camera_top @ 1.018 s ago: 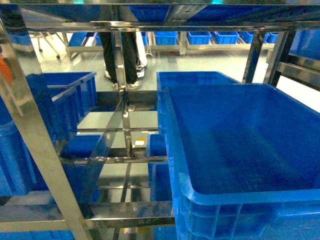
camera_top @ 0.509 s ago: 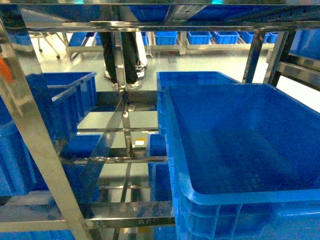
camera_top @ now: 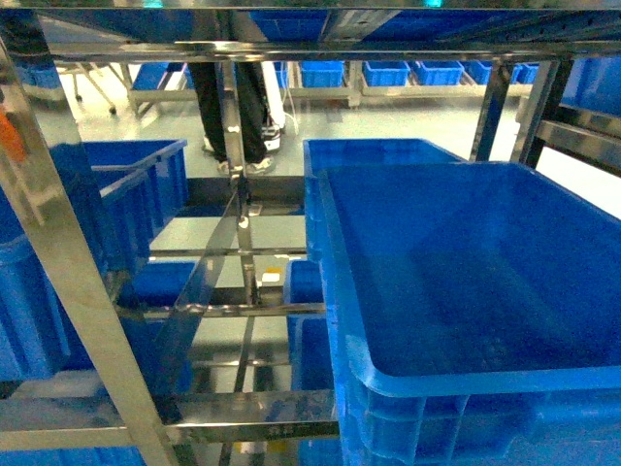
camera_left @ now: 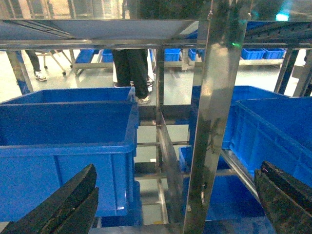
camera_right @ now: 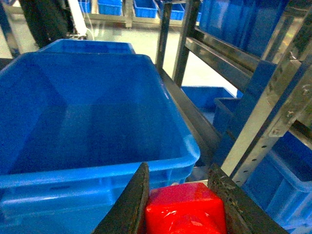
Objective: Pick red block from blue box to shelf
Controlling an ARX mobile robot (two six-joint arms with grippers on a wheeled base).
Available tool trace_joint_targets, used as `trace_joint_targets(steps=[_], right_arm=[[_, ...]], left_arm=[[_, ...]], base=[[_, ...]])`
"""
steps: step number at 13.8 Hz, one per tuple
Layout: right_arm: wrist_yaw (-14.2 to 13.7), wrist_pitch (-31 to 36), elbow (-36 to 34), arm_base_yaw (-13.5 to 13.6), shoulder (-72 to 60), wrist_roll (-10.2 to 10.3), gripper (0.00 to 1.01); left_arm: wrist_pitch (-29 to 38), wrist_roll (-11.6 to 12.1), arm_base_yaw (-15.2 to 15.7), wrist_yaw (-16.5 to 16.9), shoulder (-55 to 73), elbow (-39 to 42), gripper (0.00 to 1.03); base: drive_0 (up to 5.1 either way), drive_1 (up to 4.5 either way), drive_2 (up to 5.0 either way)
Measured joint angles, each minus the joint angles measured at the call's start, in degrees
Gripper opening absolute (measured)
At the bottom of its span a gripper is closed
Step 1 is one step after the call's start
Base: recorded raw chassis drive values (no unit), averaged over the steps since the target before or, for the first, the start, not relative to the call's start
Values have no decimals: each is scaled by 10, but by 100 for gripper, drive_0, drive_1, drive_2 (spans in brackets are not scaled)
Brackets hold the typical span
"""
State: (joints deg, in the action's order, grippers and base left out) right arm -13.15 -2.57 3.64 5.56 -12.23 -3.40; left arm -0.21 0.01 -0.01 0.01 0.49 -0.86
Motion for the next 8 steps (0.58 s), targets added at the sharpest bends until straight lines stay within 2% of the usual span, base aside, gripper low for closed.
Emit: trace_joint_targets(steps=[1, 3, 5, 6, 7, 8], right_arm=[[-11, 68, 10, 0, -82, 0, 29], [31, 269, 70, 2, -329, 16, 29], [56, 419, 161, 25, -580, 32, 29], [55, 464, 211, 36, -689, 33, 33], [51, 475, 261, 47, -784, 40, 48], [30, 469, 264, 60, -810, 40, 60]], left_arm=[[0, 0, 0, -1, 0, 0, 98], [0, 0, 0, 0, 0, 0, 98], [0, 0, 0, 0, 0, 0, 98], [0, 0, 0, 0, 0, 0, 98], [0, 0, 0, 0, 0, 0, 98], [0, 0, 0, -1, 0, 0, 98]], base=[[0, 0, 0], [0, 0, 0], [0, 0, 0], [0, 0, 0], [0, 0, 0], [0, 0, 0]])
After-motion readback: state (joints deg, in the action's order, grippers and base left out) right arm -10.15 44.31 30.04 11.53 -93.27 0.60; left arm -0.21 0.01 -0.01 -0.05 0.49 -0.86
